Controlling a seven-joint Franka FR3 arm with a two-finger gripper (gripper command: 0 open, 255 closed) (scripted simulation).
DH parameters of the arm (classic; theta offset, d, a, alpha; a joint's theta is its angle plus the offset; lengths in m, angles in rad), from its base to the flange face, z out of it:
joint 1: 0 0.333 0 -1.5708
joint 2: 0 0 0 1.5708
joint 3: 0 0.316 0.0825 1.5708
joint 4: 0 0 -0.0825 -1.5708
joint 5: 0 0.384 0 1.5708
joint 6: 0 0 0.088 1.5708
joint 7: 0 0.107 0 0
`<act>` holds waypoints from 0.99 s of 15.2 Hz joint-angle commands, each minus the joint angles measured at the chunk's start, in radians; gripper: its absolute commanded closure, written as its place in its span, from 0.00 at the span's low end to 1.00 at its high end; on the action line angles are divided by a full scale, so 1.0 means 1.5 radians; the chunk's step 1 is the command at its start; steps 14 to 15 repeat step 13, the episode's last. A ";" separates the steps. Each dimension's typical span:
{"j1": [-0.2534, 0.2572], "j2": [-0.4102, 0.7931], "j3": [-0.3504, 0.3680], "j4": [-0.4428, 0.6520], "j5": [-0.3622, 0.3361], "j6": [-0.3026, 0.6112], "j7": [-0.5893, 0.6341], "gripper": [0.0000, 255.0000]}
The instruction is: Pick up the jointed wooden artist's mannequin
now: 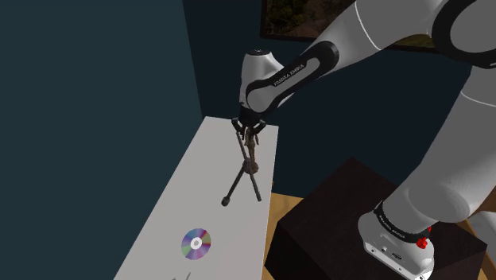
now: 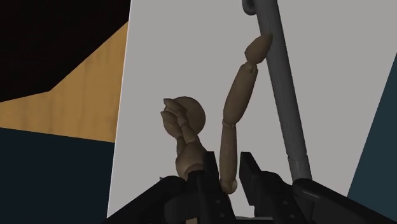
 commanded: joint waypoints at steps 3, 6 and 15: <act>-0.001 -0.023 0.004 0.006 0.009 -0.037 -0.005 1.00; -0.003 -0.040 0.006 0.014 0.016 -0.062 -0.009 1.00; -0.005 -0.068 0.007 0.030 0.025 -0.105 -0.014 1.00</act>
